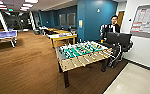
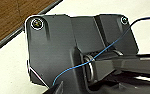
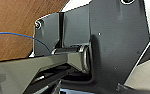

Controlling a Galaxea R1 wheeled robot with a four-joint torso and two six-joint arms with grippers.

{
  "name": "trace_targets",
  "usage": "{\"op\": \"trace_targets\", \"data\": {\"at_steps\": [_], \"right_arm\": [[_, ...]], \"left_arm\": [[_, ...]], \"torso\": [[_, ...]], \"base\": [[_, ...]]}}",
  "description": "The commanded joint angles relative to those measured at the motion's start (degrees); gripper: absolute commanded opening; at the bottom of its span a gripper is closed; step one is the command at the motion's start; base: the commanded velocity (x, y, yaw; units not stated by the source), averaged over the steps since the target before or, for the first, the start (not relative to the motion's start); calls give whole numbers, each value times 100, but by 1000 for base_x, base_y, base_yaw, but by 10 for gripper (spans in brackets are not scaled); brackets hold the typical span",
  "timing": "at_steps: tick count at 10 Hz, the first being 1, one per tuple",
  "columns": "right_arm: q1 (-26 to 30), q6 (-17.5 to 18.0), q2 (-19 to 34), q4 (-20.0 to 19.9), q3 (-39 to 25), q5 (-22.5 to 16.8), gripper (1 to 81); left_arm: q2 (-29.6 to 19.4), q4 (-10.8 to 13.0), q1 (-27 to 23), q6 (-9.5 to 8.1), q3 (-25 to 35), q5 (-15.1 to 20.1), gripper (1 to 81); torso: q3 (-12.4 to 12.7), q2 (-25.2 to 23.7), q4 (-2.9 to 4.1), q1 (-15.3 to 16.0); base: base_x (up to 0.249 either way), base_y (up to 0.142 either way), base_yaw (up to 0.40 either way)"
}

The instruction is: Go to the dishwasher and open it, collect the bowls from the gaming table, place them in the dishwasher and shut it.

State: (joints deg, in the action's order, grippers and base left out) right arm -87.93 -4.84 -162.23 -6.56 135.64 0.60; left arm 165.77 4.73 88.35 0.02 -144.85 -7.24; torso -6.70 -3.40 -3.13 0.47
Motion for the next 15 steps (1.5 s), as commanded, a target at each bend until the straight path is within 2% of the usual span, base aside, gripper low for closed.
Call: {"op": "trace_targets", "data": {"at_steps": [1, 15], "right_arm": [[219, -25, 39, 67, -57, -350, 811], [218, -26, -5, 67, -30, -350, 811]], "left_arm": [[-26, 72, -216, 33, 18, 302, 811], [-17, 81, -190, 33, 18, 302, 811]], "torso": [[0, 0, 0, 0], [0, 0, -2, 0]], "base": [[0, 0, 359], [0, 0, 359]]}}
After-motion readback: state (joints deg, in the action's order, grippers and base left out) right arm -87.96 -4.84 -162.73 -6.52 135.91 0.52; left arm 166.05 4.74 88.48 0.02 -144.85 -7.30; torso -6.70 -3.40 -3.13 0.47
